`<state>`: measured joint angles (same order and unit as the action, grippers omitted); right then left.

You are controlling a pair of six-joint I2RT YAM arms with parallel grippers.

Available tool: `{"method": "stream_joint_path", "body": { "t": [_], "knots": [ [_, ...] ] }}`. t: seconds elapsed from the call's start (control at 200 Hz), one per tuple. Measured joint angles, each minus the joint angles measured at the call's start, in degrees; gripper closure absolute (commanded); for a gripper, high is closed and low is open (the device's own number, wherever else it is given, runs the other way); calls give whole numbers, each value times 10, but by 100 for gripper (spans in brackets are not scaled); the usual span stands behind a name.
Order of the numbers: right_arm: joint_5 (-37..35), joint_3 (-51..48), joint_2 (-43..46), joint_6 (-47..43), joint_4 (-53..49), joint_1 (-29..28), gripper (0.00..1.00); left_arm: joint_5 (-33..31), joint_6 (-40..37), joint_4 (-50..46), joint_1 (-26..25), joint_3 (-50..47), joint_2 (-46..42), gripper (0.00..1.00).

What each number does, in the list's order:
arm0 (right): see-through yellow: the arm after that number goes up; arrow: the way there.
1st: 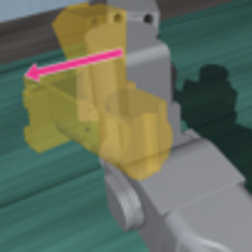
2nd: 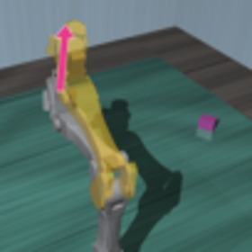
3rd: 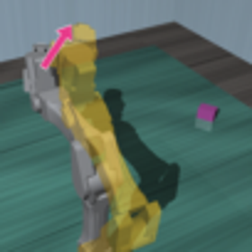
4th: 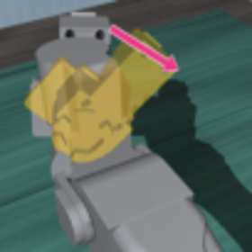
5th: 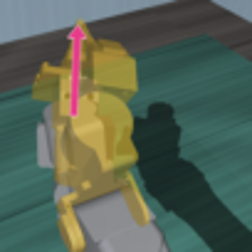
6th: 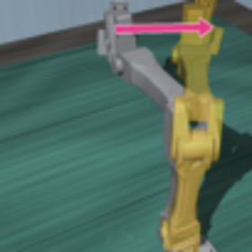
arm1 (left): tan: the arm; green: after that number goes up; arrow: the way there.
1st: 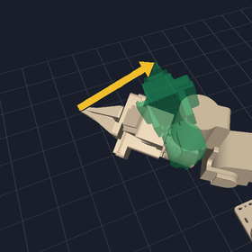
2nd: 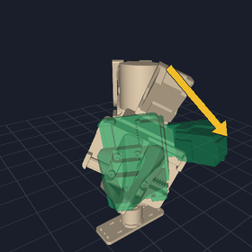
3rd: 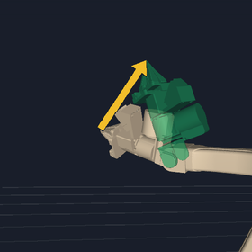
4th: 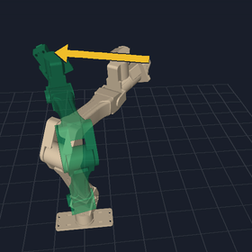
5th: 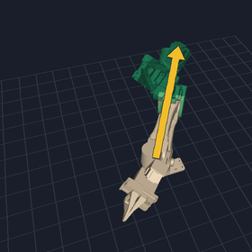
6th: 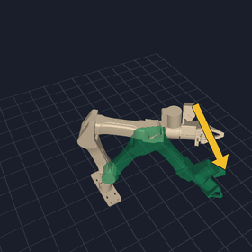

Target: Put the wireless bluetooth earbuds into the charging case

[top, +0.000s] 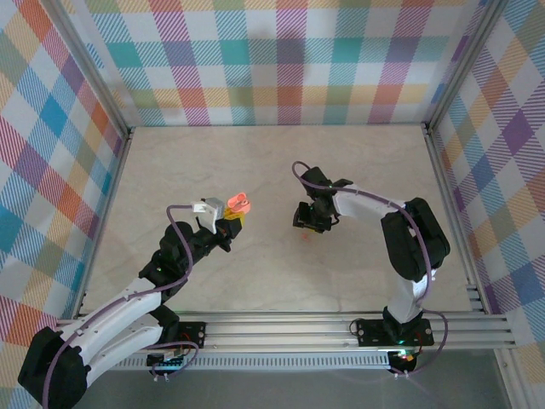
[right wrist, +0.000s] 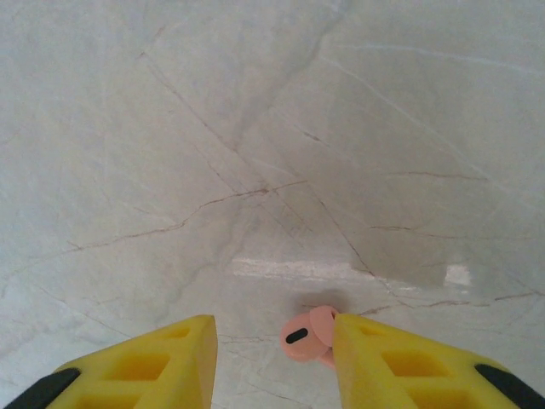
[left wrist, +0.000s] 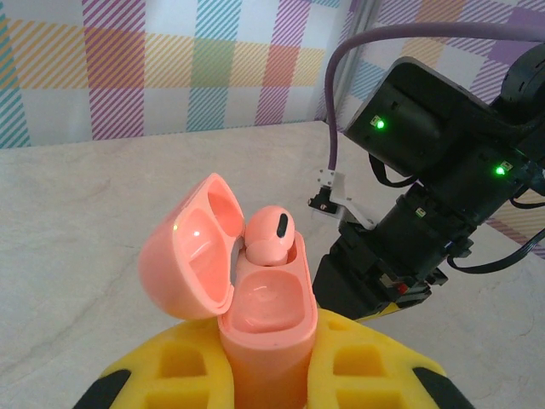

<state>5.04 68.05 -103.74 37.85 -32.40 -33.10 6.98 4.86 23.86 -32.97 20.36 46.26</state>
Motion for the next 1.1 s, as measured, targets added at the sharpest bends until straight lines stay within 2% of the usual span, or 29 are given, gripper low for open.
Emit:
{"method": "stream_joint_path", "body": {
  "t": [0.23, 0.475, 1.1],
  "knots": [
    [1, 17, -10, -98, -26, 0, 59, 0, 0, 0, 0, 0, 0, 100],
    [2, 37, -40, -158, -43, 0, 60, 0, 1, -1, 0, 0, 1, 100],
    [1, 60, -69, -196, -67, -12, 64, 0, 3, -3, 0, 2, 19, 100]
  ]
}}
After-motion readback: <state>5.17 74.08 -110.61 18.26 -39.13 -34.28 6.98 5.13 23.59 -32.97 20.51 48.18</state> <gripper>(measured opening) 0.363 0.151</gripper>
